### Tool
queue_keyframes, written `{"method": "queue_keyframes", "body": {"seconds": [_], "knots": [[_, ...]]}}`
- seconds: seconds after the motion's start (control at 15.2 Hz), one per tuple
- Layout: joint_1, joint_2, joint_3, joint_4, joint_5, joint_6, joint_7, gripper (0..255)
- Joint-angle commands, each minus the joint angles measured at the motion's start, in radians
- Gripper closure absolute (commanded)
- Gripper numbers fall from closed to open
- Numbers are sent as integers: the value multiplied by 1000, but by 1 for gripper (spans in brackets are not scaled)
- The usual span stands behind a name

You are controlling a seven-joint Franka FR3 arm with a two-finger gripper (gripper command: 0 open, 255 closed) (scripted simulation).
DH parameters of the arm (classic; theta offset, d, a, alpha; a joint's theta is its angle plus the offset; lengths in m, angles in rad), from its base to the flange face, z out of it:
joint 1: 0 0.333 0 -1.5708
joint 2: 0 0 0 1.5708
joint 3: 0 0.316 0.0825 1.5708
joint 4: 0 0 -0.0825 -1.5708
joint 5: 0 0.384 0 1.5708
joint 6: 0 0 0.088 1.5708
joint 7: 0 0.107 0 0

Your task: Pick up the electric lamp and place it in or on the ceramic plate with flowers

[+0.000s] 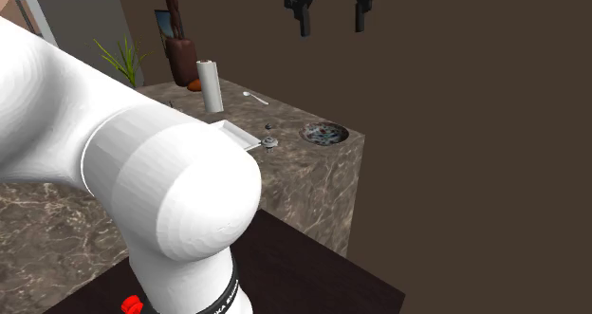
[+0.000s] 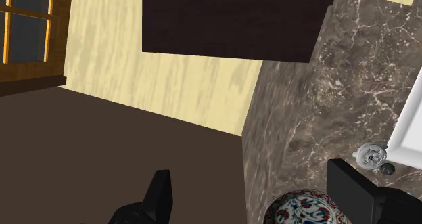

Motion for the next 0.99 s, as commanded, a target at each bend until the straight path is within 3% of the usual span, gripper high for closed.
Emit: {"method": "queue_keyframes", "body": {"seconds": [0.0,0.46,0.92], "knots": [[0,0,0,0,0,0,0,0],[45,70,111,-114,67,181,128,0],[81,216,230,-165,114,379,258,0]]}}
